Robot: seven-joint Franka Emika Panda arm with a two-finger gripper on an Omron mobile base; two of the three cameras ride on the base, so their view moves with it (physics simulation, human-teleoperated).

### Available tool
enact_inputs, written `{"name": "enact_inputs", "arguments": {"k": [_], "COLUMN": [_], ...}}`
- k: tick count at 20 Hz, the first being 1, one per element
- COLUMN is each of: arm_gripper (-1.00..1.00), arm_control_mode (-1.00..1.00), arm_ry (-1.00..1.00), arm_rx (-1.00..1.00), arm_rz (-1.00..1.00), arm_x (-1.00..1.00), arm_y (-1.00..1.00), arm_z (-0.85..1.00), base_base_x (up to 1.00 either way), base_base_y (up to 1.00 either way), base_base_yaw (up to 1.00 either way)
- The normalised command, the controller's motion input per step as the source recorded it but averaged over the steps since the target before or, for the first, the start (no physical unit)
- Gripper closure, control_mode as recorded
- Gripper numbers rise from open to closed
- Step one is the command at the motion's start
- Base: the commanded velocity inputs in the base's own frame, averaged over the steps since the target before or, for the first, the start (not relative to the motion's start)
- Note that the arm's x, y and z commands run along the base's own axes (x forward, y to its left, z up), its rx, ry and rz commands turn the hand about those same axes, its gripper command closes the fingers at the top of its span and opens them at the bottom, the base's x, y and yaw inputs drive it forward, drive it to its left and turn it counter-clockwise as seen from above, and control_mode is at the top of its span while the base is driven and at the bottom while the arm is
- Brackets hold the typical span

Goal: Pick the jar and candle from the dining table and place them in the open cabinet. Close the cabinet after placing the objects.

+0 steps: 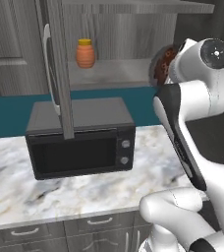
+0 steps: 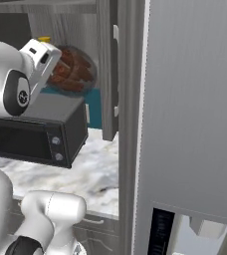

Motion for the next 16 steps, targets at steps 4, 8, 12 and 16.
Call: {"name": "enact_inputs", "arguments": {"k": [4, 8, 12, 16], "arm_gripper": [1.0, 1.0, 1.0, 1.0], "arm_control_mode": [-1.0, -1.0, -1.0, -1.0], "arm_ry": [0.0, 0.0, 0.02, 0.04], "arm_rx": [0.0, 0.0, 0.0, 0.0], "arm_rz": [0.0, 0.0, 0.0, 0.0], "arm_x": [0.68, 0.84, 0.9, 0.91], "arm_y": [-0.23, -0.21, -0.14, -0.07], "arm_z": [0.28, 0.07, -0.11, -0.27], "base_base_x": [0.0, 0.0, 0.0, 0.0], "base_base_y": [0.0, 0.0, 0.0, 0.0], "base_base_yaw": [0.0, 0.0, 0.0, 0.0]}}
